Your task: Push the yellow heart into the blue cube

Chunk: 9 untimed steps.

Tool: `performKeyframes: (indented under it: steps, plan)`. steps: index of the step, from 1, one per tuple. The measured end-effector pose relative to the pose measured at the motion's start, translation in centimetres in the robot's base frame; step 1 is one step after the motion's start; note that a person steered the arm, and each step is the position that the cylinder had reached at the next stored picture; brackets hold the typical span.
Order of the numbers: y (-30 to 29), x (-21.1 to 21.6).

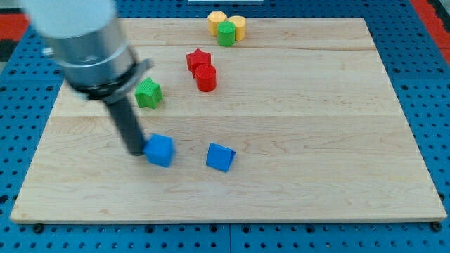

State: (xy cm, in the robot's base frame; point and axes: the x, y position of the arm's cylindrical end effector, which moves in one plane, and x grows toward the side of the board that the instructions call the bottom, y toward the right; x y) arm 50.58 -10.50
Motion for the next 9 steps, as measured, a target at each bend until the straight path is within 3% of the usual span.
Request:
performKeyframes:
  steps: [1, 2, 3, 4, 5, 7, 8, 9]
  plan:
    - [2.6, 0.7]
    - [-2.9, -0.7]
    - [5.2, -5.1]
    - [14.5, -6.0]
    - [21.4, -12.7]
    - [22.6, -27.5]
    - [21.9, -31.3]
    - [18.3, -31.4]
